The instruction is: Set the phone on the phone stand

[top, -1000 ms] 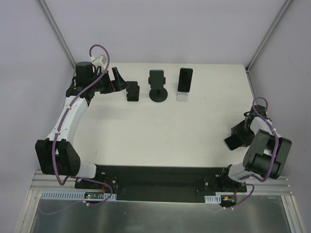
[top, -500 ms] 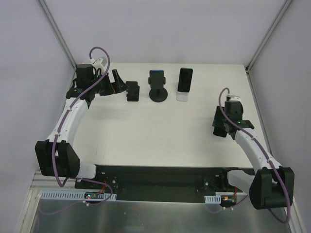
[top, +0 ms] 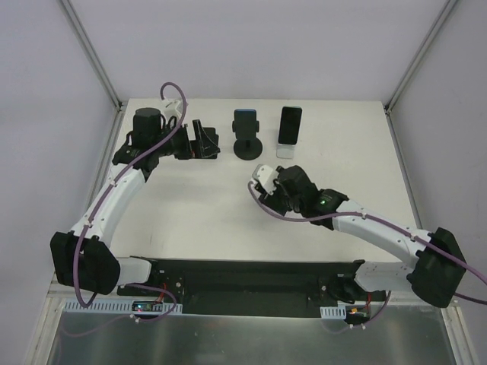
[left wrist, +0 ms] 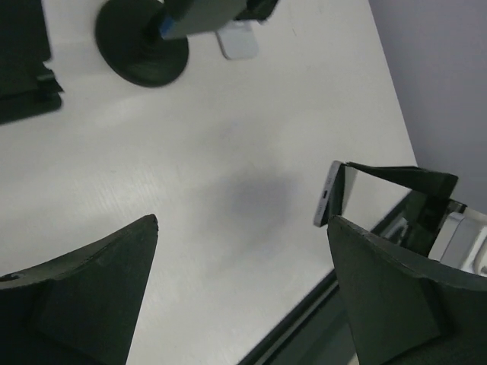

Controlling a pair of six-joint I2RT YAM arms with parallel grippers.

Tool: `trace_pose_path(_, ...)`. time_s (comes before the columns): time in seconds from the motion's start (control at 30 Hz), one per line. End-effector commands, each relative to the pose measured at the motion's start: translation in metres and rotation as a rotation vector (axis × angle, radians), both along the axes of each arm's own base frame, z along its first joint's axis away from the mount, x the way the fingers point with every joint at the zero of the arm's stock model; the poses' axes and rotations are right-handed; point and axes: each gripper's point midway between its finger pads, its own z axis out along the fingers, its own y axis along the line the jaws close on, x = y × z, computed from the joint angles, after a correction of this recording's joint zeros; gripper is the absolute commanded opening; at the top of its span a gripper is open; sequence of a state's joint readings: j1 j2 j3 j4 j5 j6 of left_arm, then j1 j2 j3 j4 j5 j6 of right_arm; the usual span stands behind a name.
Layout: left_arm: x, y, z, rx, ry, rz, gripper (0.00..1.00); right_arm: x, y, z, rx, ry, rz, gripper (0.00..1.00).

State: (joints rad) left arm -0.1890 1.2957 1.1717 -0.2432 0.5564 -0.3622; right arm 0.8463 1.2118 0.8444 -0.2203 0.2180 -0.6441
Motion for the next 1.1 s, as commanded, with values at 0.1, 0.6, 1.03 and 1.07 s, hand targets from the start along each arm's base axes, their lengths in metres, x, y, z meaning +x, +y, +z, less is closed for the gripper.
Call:
trace_pose_path(0.1, -0.088, -0.052, -0.017, -0.181, 0.169, -0.361, 0.92, -0.041, 0.084, 0.033, -0.084, -0.123, 0.404, 0.00)
trace_pose_path(0.6, -0.167, -0.096, -0.085, -0.061, 0.321, -0.606, 0.67, -0.077, 0.121, 0.034, -0.062, -0.173, 0.536, 0.00)
trace_pose_path(1.03, -0.171, -0.104, -0.092, -0.033, 0.337, -0.612, 0.21, -0.080, 0.114, 0.036, -0.052, -0.193, 0.528, 0.00)
trace_pose_path(1.07, -0.170, -0.104, -0.091, -0.031, 0.333, -0.608, 0.18, -0.080, 0.113, 0.035, -0.054, -0.193, 0.528, 0.00)
